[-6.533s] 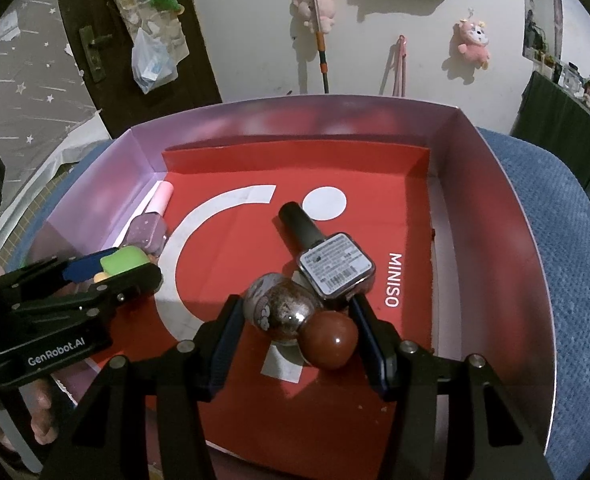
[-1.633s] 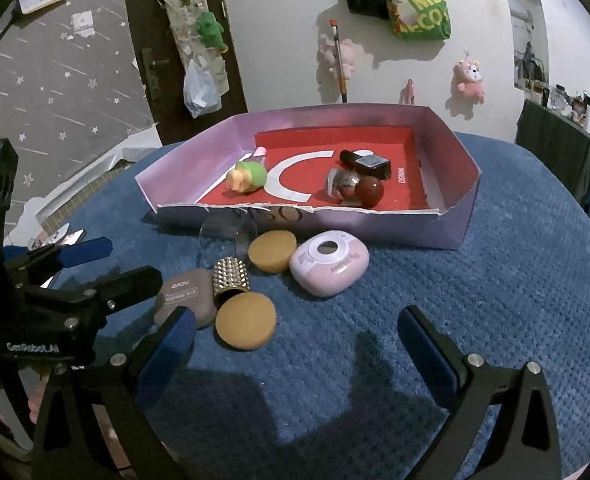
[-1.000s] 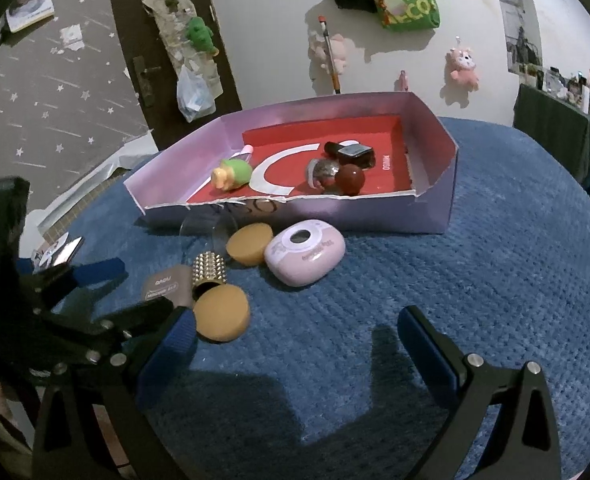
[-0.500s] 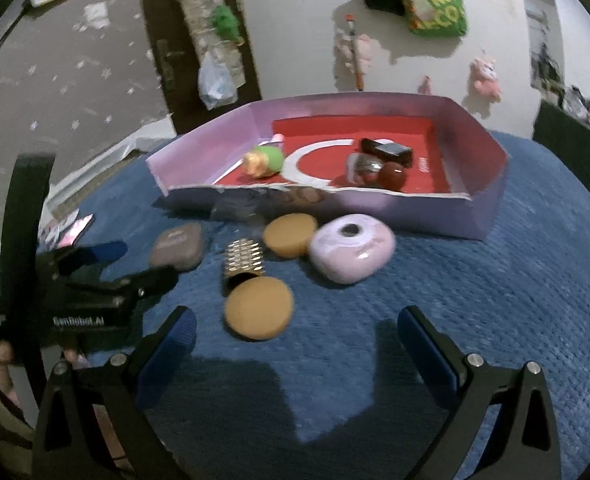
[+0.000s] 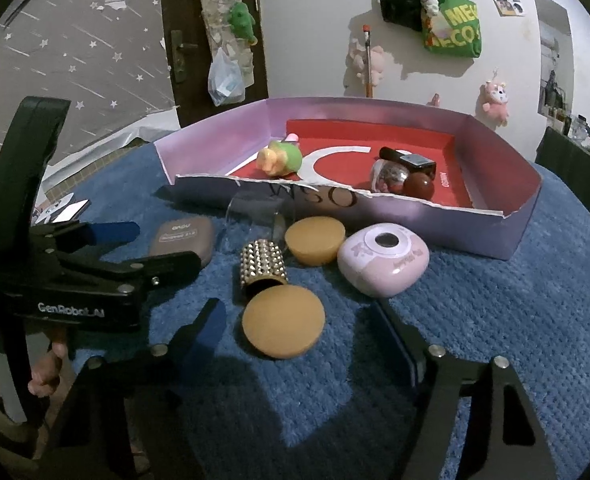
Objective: Organize rigid objects
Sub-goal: 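Grasp the brown eyeshadow compact with the left tool while the right grasps a tan sponge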
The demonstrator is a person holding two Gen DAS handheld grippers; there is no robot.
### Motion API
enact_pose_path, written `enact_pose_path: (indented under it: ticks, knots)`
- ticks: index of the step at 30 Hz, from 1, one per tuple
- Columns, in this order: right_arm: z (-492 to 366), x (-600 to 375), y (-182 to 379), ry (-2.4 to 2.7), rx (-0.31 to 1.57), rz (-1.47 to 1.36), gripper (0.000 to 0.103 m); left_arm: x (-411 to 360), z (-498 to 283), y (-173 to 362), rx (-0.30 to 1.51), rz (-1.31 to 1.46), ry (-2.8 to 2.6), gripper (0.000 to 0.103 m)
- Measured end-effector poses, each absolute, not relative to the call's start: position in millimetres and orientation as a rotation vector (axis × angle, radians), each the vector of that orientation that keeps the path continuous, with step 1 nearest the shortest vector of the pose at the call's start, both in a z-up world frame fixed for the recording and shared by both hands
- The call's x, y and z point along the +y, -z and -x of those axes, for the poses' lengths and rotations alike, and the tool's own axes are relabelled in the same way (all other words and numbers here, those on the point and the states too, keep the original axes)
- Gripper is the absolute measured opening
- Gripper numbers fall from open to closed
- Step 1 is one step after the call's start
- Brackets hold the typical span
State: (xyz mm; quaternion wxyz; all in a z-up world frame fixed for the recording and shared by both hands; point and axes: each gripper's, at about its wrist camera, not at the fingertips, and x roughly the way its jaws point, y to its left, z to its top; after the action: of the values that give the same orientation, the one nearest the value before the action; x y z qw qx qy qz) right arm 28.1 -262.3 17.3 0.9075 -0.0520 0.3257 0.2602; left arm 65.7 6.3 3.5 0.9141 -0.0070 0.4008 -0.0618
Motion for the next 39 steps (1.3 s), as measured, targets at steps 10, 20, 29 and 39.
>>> enact_pose_path:
  ticks: [10, 20, 29, 39]
  knots:
    - [-26, -261, -17, -0.492, 0.661, 0.113, 0.068, -8, -69, -4, 0.818, -0.029, 0.131, 0.084]
    - [-25, -261, -17, -0.493, 0.652, 0.109, 0.049, -18, -70, -6, 0.806, -0.053, 0.144, 0.063]
    - [-24, -262, -18, -0.514, 0.657, 0.094, 0.040, -19, -66, -7, 0.796, -0.050, 0.156, 0.059]
    - [-30, -273, -22, -0.563, 0.706, 0.026, 0.040, -18, -52, -11, 0.804, -0.036, 0.184, 0.059]
